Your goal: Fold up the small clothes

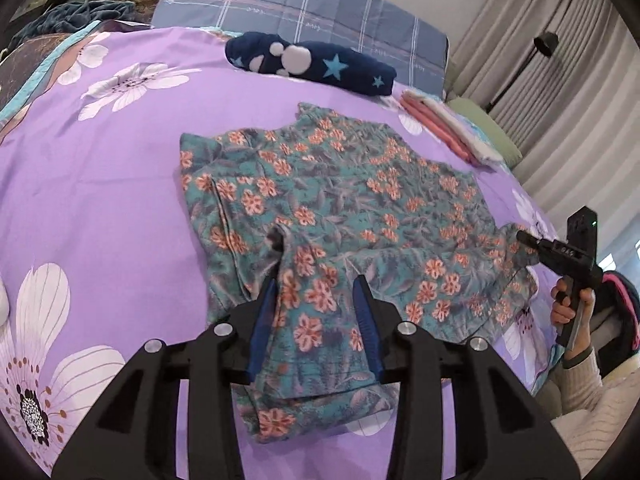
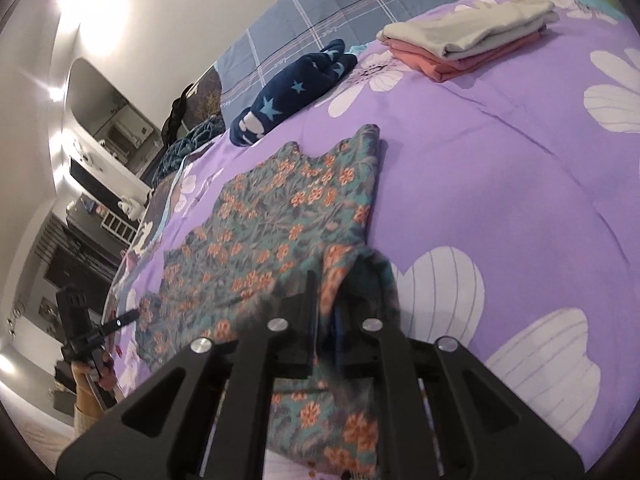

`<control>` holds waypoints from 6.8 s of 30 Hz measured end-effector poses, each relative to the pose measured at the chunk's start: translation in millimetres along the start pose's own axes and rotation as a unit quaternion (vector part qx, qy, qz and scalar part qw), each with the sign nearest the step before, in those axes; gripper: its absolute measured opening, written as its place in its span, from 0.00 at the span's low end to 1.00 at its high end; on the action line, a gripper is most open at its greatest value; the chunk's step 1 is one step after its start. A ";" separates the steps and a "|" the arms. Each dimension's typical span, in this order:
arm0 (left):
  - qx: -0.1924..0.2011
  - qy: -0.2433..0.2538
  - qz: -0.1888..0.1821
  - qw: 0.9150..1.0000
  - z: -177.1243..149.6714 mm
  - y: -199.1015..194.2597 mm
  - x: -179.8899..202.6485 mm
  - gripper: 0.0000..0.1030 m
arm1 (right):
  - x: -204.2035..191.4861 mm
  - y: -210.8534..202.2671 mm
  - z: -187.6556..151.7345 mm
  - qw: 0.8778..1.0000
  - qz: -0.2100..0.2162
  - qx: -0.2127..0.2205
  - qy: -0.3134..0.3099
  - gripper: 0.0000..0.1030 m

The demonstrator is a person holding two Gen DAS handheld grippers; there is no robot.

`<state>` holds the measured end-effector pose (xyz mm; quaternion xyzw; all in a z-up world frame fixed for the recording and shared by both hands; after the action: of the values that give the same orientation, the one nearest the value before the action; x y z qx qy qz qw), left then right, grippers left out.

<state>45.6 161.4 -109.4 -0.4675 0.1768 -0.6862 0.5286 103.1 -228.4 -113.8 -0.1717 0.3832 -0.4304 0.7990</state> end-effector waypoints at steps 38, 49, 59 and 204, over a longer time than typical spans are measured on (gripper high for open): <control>0.050 -0.030 0.061 0.996 98.1 44.6 -38.0 0.34 | 26.5 81.5 98.2 0.999 -0.031 -0.023 -0.028 0.26; 0.030 -0.055 0.051 0.997 106.7 63.5 -48.3 0.16 | 14.7 102.0 114.7 0.999 0.025 -0.031 0.015 0.04; 0.083 -0.065 0.071 0.992 141.7 48.2 -56.1 0.29 | 54.3 128.3 139.3 0.997 -0.041 -0.037 0.061 0.10; -0.077 0.309 -0.117 0.941 -64.8 189.8 326.7 0.12 | 63.8 117.5 98.7 0.992 -0.058 -0.089 -0.070 0.14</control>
<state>96.8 -217.7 -133.2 -0.2887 0.3280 -0.8381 0.3266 264.9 -219.1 -150.5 -0.2933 0.3525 -0.4270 0.7793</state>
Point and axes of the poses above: each gripper's, at about its wrist camera, not at the fingertips, and y roughly the way its jaws point, x to its right, z to its top, the point moved 9 cm from there along y, roughly the way its jaws point, and after that the axes turned 10 degrees about -y, right-handed, at the moved point
